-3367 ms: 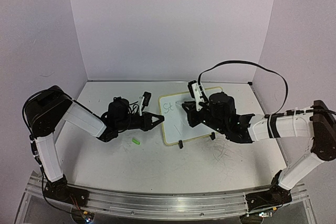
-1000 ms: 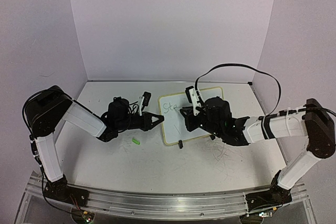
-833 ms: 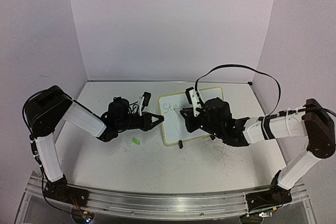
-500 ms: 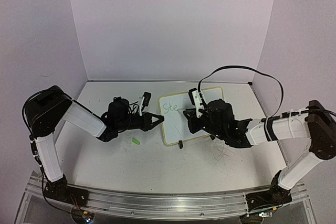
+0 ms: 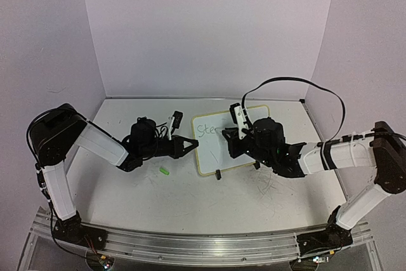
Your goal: Write a sentence on the whiteboard
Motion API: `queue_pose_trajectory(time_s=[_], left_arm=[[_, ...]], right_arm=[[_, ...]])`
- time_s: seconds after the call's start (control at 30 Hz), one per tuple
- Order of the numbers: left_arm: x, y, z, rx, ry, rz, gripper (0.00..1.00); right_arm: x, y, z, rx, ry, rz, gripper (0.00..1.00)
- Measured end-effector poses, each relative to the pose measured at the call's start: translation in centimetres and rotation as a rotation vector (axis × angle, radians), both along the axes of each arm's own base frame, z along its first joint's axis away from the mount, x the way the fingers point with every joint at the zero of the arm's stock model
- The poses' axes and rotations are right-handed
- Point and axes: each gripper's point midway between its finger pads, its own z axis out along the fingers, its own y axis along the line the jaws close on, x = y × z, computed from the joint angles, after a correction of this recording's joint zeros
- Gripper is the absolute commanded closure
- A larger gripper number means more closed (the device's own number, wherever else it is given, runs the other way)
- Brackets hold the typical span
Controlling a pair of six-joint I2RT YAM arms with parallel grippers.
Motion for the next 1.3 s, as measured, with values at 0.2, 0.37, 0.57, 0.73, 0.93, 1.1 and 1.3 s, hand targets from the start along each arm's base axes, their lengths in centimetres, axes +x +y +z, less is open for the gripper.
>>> queue_pose_trajectory(time_s=[0.2, 0.37, 0.57, 0.73, 0.93, 1.1, 1.3], left_arm=[[0.0, 0.0, 0.0, 0.0, 0.0, 0.0, 1.0], [0.0, 0.0, 0.0, 0.0, 0.0, 0.0, 1.0], [0.0, 0.0, 0.0, 0.0, 0.0, 0.0, 1.0], [0.0, 0.0, 0.0, 0.0, 0.0, 0.0, 1.0], [0.0, 0.0, 0.0, 0.0, 0.0, 0.0, 1.0], [0.0, 0.0, 0.0, 0.001, 0.001, 0.0, 1.0], [0.0, 0.0, 0.0, 0.002, 0.002, 0.001, 1.0]], right_arm=[[0.4, -0.1, 0.3, -0.003, -0.01, -0.017, 1.0], [0.6, 0.0, 0.7, 0.004, -0.018, -0.021, 1.0], [0.8, 0.2, 0.5, -0.001, -0.016, -0.025, 1.0], [0.9, 0.1, 0.5, -0.003, -0.016, -0.029, 1.0], [0.8, 0.0, 0.2, -0.001, -0.005, -0.031, 1.0], [0.5, -0.2, -0.7, -0.005, 0.014, -0.03, 1.0], [-0.2, -0.6, -1.8, -0.008, 0.04, -0.025, 1.0]])
